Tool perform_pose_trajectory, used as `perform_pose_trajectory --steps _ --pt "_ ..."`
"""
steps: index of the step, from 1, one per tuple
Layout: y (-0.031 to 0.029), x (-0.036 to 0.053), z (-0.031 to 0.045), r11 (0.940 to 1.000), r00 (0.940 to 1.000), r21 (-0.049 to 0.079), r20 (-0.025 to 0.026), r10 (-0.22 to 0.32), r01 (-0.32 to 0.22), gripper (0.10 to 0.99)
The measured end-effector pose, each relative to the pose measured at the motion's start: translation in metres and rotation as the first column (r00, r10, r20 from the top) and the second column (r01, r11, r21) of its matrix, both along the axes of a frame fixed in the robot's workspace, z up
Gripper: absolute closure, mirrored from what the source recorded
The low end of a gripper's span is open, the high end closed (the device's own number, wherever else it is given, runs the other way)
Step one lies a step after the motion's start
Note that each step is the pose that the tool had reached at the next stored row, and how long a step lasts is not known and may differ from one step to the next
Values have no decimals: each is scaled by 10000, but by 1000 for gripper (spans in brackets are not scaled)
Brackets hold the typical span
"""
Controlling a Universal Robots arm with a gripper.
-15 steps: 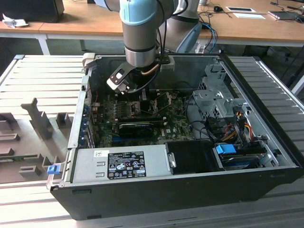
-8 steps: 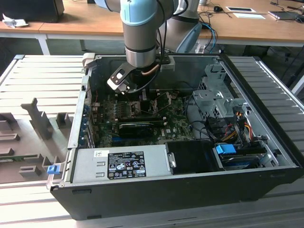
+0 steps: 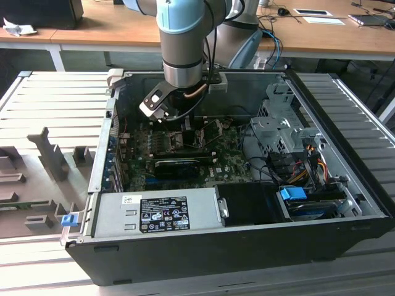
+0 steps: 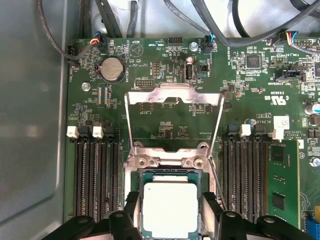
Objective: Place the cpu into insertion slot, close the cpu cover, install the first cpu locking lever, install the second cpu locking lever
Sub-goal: 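Place the cpu into insertion slot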
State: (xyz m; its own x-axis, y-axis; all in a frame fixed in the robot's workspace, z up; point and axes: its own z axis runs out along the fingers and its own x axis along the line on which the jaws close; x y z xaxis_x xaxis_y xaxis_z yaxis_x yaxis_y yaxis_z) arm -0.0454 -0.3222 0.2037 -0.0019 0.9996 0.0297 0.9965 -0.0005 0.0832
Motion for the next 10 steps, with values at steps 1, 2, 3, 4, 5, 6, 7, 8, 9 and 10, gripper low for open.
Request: perform_pose_trajectory --steps 1,2,3,4,5,6,7,8,9,10 --pt "0 0 0 10000 10000 0 0 -1 1 482" --pt "0 0 0 10000 10000 0 1 0 0 482" --pt "0 0 0 10000 10000 0 0 0 0 482" --pt "0 0 0 10000 10000 0 0 -1 1 482" --pt "0 0 0 10000 10000 1 1 -1 1 482" --pt "0 0 4 10000 10000 1 1 -1 1 482" --pt "0 0 29 10000 10000 0 0 -1 1 482" --pt "0 0 50 10000 10000 0 -2 -1 1 482" --pt "0 0 70 10000 10000 0 -10 0 0 494" --pt "0 1 82 10000 10000 1 -23 0 0 561"
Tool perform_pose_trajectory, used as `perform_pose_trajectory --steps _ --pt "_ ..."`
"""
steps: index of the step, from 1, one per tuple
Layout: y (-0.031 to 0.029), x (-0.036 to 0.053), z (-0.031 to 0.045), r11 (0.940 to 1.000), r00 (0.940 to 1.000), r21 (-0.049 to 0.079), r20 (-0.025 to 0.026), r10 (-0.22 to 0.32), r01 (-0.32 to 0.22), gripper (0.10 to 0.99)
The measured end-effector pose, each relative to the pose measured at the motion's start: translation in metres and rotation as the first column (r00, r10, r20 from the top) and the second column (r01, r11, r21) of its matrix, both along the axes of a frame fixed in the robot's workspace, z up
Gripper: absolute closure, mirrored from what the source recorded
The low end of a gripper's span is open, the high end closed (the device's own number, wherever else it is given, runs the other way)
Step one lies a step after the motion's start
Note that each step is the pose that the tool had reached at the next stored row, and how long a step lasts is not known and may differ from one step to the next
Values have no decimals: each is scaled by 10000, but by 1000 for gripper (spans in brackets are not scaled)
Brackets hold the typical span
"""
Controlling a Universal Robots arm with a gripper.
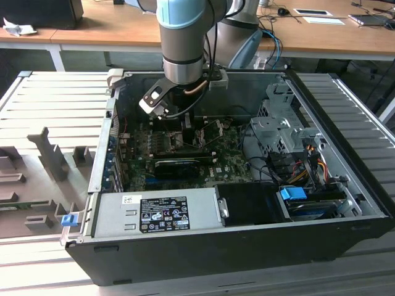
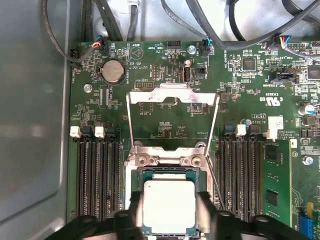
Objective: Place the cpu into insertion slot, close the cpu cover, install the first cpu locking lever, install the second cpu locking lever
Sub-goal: 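Place the cpu into insertion slot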
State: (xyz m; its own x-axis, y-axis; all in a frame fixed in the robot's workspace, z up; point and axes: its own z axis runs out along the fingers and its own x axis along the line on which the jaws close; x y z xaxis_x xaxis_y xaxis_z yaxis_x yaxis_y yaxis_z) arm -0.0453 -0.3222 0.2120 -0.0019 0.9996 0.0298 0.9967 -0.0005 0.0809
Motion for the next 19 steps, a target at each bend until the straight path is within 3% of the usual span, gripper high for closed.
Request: perform_pose_trajectory --steps 3,4,6,7,8,14,19 --pt "0 0 21 10000 10000 0 -14 -1 1 686" --pt "0 0 33 10000 10000 0 -21 -1 1 804" --pt "0 0 51 10000 10000 -1 -28 0 0 925" --pt "0 0 64 10000 10000 0 -30 -1 1 925" --pt "0 0 75 10000 10000 -1 -30 -1 1 980" --pt "0 0 112 10000 10000 1 -42 -1 1 980" --pt "0 1 151 10000 10000 -1 -90 -1 1 980"
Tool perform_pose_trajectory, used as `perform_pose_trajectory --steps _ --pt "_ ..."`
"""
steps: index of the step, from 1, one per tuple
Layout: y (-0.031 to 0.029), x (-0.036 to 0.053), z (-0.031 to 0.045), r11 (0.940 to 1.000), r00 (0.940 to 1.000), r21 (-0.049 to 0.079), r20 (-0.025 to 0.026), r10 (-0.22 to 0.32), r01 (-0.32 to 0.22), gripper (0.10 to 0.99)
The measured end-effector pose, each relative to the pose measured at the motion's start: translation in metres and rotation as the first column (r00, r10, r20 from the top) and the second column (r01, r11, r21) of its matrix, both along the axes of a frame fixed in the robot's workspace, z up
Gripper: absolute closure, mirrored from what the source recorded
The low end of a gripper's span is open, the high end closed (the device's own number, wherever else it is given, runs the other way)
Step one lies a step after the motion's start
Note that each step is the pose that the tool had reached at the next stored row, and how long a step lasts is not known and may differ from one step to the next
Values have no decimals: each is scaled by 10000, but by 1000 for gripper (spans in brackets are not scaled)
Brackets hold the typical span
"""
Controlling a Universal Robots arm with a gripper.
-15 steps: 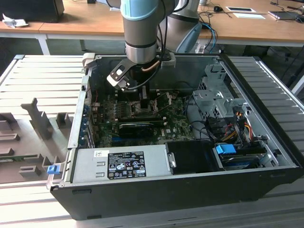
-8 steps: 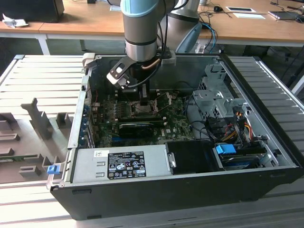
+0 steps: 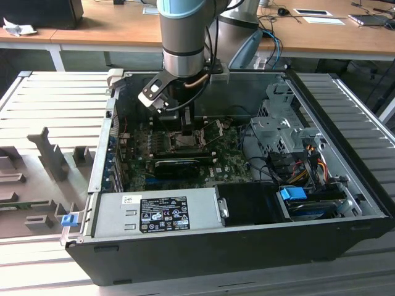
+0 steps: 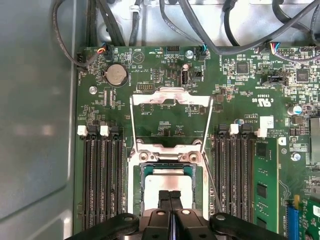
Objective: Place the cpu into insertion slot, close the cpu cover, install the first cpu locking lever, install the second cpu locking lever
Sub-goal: 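Place the cpu into insertion slot, then close the cpu cover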
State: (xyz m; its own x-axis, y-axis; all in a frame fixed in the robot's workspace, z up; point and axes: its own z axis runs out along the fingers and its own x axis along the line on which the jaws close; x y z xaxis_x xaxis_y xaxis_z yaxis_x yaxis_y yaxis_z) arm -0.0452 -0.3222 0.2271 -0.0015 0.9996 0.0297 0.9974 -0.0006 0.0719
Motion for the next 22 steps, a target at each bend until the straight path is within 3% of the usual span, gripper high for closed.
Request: perform_pose_trajectory --steps 2,3,5,7,8,10,15,17,18,20,22 --pt "0 2 11 10000 10000 2 -15 2 -2 980" --pt "0 11 14 10000 10000 2 -46 1 -1 980" --pt "0 70 20 10000 9998 2 -213 -5 5 980" --pt "-1 143 23 10000 9992 -1 -412 -5 5 980" --pt "-1 151 32 10000 9990 -4 -445 -5 5 980" --pt "0 152 68 10000 9989 -3 -477 -7 7 980" --pt "0 152 216 10000 9987 -2 -500 -7 7 980" --pt "0 167 299 10000 9981 -3 -610 -6 6 980" --pt "0 170 326 10000 9980 -3 -637 -6 6 980" --pt "0 170 432 10000 9978 -2 -656 -8 8 980" --pt "0 172 458 10000 9978 1 -656 -5 5 980"
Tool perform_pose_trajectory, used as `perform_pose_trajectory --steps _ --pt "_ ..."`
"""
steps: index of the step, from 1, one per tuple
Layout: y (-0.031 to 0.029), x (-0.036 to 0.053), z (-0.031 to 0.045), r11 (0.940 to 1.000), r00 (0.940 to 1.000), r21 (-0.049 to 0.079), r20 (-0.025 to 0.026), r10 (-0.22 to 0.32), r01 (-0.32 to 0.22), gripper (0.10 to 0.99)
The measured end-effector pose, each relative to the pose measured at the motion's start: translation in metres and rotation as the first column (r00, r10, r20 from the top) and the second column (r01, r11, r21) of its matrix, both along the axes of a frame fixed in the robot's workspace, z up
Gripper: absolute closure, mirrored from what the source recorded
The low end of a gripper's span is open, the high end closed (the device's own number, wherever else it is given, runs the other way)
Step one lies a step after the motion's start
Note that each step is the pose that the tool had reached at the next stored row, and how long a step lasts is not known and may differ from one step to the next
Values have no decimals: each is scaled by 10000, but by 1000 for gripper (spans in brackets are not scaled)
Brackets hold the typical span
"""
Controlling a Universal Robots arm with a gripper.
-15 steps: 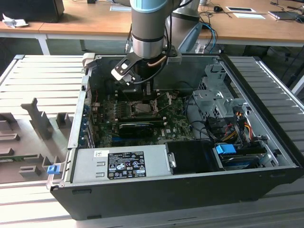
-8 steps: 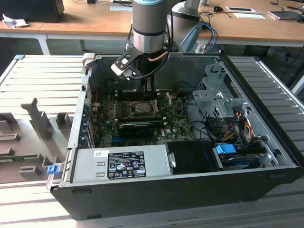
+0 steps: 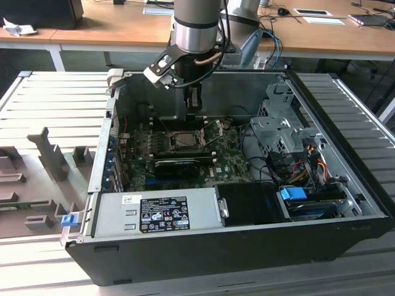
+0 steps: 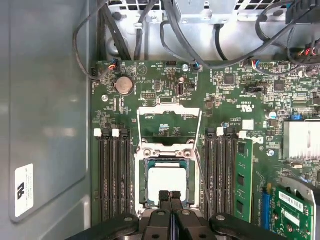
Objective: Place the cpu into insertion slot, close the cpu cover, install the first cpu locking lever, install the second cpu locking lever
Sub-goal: 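Close the cpu cover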
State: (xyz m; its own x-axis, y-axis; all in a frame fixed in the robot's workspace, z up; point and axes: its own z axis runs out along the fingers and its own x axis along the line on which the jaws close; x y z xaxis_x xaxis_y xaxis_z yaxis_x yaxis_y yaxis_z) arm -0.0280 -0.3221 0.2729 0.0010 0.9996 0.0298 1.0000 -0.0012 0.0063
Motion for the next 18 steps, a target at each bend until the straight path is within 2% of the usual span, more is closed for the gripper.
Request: perform_pose_trajectory --steps 1,2,3,5,7,9,11,13,18 --pt "0 2 1 10000 10000 -1 1 1 -1 980" --pt "0 61 3 10000 10000 -4 -3 -3 3 980" --pt "0 170 1 10000 10000 -2 -28 -1 1 980" --pt "0 269 -4 10000 10000 -3 -68 26 -26 980" --pt "0 327 -19 9998 9998 -3 -82 185 -185 980" --pt "-1 470 -47 9990 9990 -4 -96 445 -445 980" --pt "0 518 -60 9971 9970 -2 -96 762 -762 980" --pt "0 551 -74 9964 9963 -4 -97 849 -850 980" --pt "2 761 -106 9959 9958 -3 -96 905 -905 980"
